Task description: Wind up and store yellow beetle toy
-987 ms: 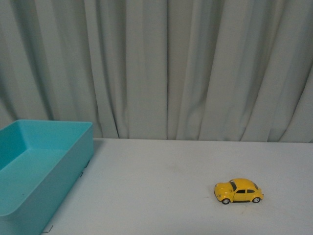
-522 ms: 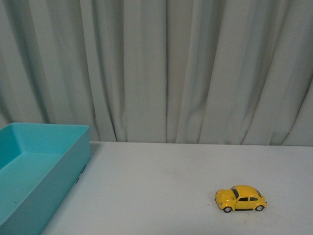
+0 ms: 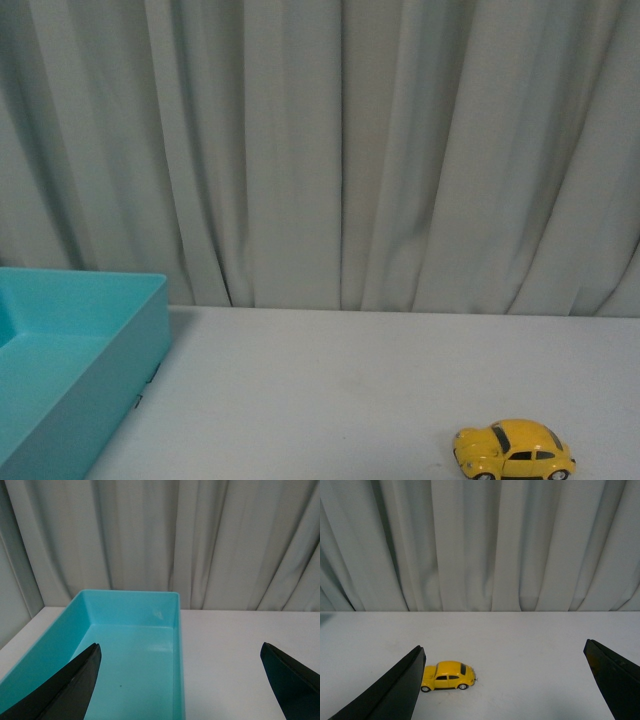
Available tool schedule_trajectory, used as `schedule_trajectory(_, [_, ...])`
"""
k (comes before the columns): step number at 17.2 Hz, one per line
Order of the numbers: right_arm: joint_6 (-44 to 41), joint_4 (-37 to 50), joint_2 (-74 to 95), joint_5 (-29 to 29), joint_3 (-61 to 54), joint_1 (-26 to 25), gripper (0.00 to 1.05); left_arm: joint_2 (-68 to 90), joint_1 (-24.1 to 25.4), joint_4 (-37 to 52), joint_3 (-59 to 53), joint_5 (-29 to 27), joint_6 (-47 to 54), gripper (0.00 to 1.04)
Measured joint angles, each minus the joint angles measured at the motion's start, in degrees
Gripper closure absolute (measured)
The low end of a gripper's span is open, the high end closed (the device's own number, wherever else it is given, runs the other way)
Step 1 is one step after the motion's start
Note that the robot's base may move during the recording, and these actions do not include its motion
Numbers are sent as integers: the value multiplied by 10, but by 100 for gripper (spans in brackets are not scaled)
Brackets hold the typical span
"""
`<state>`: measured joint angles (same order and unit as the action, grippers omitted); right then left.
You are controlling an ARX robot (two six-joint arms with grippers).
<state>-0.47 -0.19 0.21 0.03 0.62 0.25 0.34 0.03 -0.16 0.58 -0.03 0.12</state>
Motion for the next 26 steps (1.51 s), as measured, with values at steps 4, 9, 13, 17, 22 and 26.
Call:
schedule_trajectory(4, [0,0,0,0,0,0,7,0,0,0,0,0,0,7])
schedule_trajectory(9, [0,0,0,0,0,0,7,0,0,0,0,0,0,7])
schedule_trajectory(13, [0,0,0,0,0,0,7,0,0,0,0,0,0,7])
schedule_trajectory(17, [0,0,0,0,0,0,7,0,0,0,0,0,0,7])
schedule_trajectory(22, [45,189,266,-281,25,-256,7,0,0,0,0,0,0,7])
schedule_trajectory(26, [26,379,498,-376,73,-366,7,0,0,0,0,0,0,7])
